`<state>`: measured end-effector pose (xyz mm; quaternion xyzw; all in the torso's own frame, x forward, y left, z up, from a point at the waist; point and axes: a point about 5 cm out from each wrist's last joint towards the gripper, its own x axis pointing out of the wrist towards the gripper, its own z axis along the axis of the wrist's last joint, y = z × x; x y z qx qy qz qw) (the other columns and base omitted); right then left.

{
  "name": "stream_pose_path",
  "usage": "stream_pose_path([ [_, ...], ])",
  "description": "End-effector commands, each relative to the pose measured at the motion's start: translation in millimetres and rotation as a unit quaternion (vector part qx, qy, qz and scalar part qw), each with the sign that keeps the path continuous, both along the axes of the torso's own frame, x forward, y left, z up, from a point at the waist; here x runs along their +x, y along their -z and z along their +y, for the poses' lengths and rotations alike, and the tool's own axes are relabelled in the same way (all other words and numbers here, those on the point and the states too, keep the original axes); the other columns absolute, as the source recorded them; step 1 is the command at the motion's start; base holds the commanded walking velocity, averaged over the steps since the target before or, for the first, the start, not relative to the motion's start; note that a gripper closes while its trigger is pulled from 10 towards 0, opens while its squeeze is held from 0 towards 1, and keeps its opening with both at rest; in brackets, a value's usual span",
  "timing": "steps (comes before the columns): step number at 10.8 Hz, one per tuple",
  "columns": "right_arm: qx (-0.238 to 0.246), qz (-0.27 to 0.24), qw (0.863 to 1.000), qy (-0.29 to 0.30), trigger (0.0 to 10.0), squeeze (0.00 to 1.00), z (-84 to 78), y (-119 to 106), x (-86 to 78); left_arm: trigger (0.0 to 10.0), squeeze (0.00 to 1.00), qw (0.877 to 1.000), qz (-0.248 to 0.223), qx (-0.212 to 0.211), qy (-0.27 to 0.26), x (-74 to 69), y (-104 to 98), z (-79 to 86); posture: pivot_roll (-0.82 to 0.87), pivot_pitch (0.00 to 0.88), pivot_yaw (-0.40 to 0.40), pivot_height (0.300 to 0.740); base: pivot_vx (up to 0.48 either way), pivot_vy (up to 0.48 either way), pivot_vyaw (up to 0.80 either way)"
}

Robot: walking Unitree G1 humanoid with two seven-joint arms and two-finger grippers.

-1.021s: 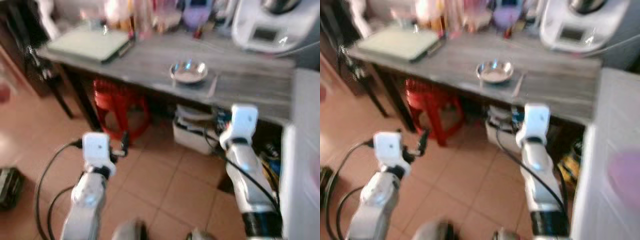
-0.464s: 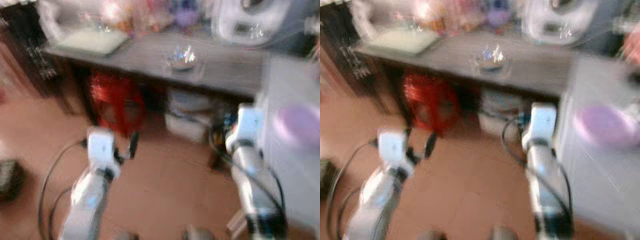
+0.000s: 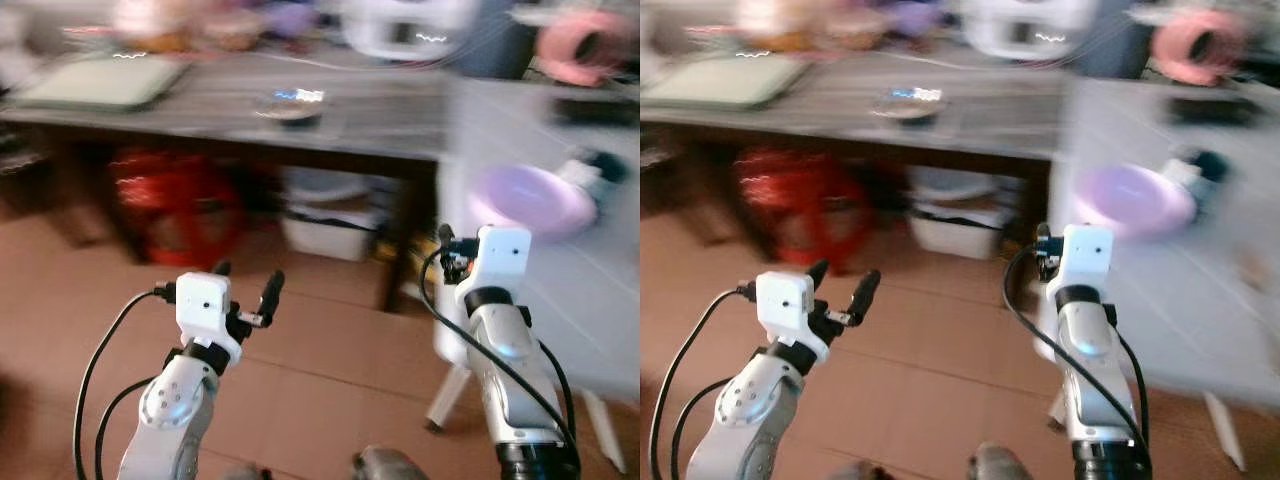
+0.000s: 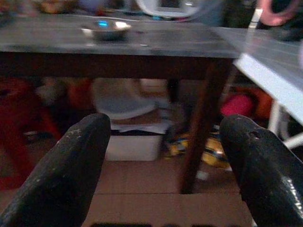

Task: Setting the table

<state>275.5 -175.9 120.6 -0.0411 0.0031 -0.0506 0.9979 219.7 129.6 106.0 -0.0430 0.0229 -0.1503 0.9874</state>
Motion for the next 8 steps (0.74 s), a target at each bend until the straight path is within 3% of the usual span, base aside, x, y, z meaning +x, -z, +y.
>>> stream_pose_path([
  [1, 0.003, -0.014, 1.0, -0.005, 10.0, 0.0, 0.4, -6.3, -1.2, 10.0, 0.0, 1.0, -0.004, 0.001, 0.008, -1.4, -2.9, -1.0, -0.04, 0.039, 0.048, 0.74, 0.0, -0.416, -0.51],
  [4, 0.002, -0.024, 1.0, -0.012, 10.0, 0.0, -0.5, -12.6, 1.9, 10.0, 0.0, 1.0, -0.008, 0.006, -0.004, -1.9, -4.5, 0.8, -0.04, 0.052, 0.04, 0.74, 0.0, -0.416, 0.0],
  [6, 0.002, -0.025, 0.999, -0.041, 10.0, 0.0, 0.7, -13.5, -13.7, 10.0, 0.0, 0.994, -0.012, 0.029, -0.103, 1.7, -4.3, 18.5, -0.03, 0.052, 0.031, 0.74, 0.0, 0.0, 0.0],
  [7, -0.007, -0.003, 0.999, -0.038, 10.0, 0.0, -10.8, -4.9, -33.6, 10.0, 0.0, 0.987, -0.004, 0.033, -0.156, 1.4, -2.2, 32.2, -0.04, 0.054, 0.03, 0.74, 0.0, 0.0, 0.0],
  [8, -0.011, 0.003, 0.999, -0.031, 10.0, 0.0, -17.5, -3.0, -39.3, 10.0, 0.0, 0.985, -0.006, 0.039, -0.167, 2.5, -2.8, 35.5, -0.05, 0.061, 0.03, 0.74, 0.0, 0.0, 0.0],
])
